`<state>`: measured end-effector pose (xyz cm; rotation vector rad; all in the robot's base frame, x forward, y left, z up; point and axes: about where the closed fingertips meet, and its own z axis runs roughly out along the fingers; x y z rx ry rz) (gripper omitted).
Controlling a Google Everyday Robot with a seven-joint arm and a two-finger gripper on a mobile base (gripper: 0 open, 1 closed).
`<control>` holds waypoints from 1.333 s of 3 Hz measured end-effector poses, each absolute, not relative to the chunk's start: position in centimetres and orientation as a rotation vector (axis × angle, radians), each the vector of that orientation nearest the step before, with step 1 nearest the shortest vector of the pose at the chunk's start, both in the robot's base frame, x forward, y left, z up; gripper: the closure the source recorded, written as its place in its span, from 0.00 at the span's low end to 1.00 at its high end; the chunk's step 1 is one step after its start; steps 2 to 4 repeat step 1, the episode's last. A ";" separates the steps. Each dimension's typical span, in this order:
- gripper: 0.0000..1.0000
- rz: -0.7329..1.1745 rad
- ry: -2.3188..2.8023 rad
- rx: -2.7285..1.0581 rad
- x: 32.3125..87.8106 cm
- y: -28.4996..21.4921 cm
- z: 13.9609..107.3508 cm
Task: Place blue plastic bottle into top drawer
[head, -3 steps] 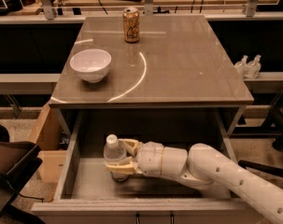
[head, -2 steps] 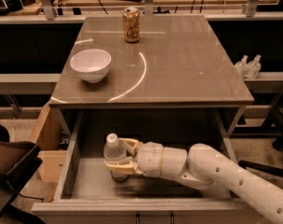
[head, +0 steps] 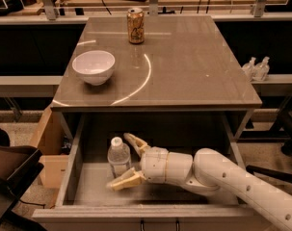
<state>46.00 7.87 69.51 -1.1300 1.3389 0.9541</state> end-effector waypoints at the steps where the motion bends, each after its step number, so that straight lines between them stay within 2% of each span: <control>1: 0.00 0.954 1.339 -1.130 46.0 7.9 69.5; 4: 0.00 0.954 1.339 -1.130 46.0 7.9 69.5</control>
Offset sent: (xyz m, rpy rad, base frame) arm 0.0000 0.0000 0.0000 0.0000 0.0000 0.0000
